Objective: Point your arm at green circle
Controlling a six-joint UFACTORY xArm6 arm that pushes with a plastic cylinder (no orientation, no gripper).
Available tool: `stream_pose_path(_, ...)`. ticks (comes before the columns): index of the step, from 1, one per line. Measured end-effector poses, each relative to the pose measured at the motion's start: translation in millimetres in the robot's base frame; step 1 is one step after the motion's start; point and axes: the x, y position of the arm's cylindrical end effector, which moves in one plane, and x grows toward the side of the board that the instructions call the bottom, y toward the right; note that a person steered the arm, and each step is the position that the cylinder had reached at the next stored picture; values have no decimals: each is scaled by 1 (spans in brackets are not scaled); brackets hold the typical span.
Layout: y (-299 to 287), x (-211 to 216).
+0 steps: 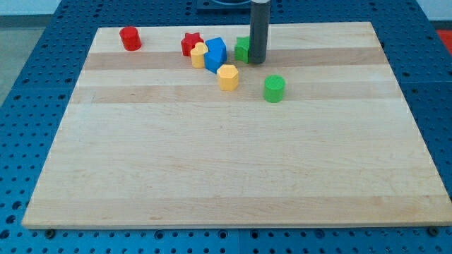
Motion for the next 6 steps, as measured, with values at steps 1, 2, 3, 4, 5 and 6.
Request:
stream_pose_path(1,-11,-6)
stream_pose_path(2,-16,-16)
stream_pose_path(3,-25,-30)
stream_pose_path(4,-33,-38)
stream_pose_path(5,-33,-38)
stream_pose_path(6,-33,-37)
